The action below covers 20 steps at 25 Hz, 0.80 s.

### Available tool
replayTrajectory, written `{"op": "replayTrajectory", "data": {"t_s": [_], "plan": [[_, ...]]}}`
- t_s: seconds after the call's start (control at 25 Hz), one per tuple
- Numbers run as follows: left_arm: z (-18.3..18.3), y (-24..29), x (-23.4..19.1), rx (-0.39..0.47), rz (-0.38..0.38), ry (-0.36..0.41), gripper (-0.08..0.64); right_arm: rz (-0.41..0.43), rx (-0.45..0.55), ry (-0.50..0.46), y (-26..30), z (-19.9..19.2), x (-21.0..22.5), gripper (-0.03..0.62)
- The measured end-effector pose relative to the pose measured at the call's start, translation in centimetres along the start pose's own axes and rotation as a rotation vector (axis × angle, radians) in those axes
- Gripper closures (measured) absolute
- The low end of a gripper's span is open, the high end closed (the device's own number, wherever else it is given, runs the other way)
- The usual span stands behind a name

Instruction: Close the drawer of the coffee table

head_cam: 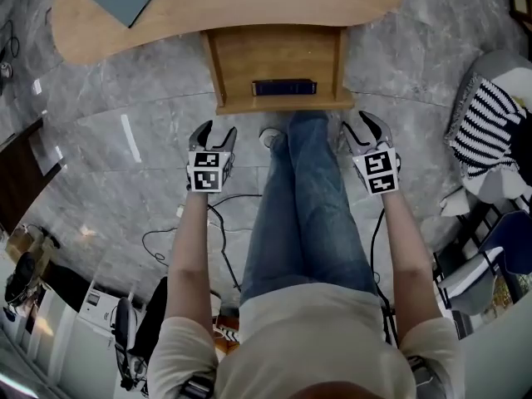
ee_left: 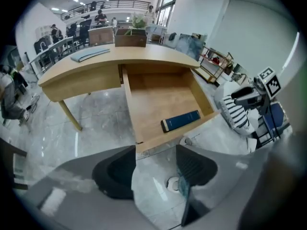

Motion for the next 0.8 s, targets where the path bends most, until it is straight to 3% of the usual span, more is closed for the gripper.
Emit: {"op": "replayTrajectory", "data": {"t_s": [0.44,0.6,0.8], "plan": [[-1.4,7.0,-3.7,-0.103,0.051,0.079,0.241,-0.028,-0.101,-0.17,8.7,-4.6,-0.2,0.307],[-2.5,8.5,-4.4,-0.145,0.058,0.073,0.241,-0.023,-0.137,-0.172,10.8,-5.3,-0.1,0.307],[-1.7,10.0,-5.1,-0.145,0.101,0.125,0.241,-0.039,-0.151,-0.158,12.9,-6.0,0.1,0.316]]}}
Point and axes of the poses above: the fingertips, and each gripper's own axes: y forward along the fingers, x to its right, z out of its top, the point moved 8 cm from there along -y, backward along the fingers, and after that the axes turned 14 degrees about -z, right-handed, at the moved point
